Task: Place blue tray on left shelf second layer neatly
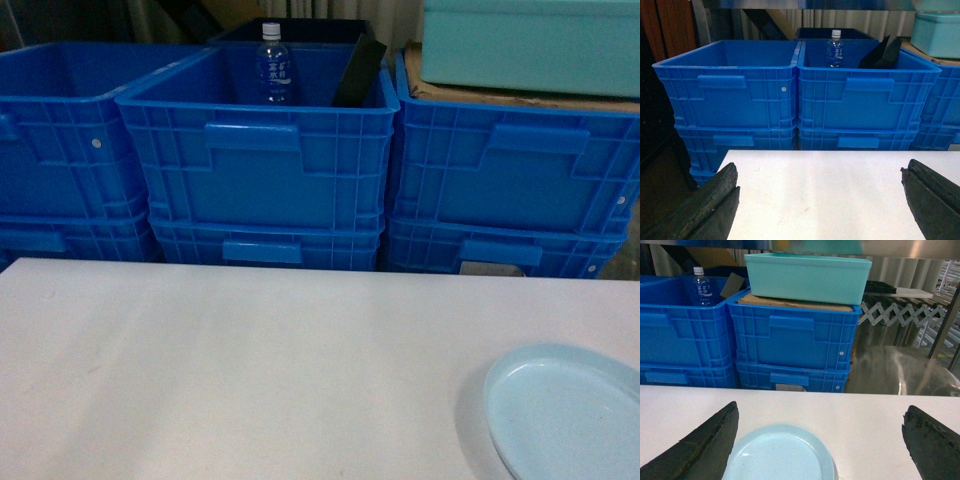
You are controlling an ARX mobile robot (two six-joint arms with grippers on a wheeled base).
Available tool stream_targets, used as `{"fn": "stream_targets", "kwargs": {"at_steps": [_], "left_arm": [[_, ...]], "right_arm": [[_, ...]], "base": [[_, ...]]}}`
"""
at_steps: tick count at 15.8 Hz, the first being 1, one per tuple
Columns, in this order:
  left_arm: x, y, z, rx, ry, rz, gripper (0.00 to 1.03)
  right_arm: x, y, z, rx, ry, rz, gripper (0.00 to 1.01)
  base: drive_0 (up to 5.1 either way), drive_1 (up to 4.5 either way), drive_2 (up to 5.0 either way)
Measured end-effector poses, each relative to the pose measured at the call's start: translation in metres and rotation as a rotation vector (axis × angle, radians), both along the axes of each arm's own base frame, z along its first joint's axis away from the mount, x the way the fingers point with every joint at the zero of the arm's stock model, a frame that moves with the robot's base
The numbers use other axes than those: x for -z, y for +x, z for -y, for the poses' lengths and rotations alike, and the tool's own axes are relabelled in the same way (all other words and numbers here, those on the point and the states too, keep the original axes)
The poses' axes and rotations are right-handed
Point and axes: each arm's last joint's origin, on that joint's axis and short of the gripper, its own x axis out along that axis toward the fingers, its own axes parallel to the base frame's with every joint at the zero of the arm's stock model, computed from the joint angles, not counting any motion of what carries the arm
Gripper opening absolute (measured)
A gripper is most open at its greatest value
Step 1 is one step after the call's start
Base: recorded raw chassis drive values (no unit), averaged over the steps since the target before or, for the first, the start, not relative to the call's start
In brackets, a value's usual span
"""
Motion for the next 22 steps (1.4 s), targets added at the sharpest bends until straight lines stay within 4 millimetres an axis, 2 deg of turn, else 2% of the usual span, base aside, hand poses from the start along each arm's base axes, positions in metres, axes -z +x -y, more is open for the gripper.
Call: {"fn": "stream_targets", "kwargs": {"at_steps": [22], "left_arm": [[0.0, 0.0, 0.0, 0.0, 0.0, 0.0, 0.98]], "right_arm": [[0.0, 0.0, 0.0, 0.0, 0.0, 0.0, 0.98]], "base": [[0.0, 0.0, 0.0]]}}
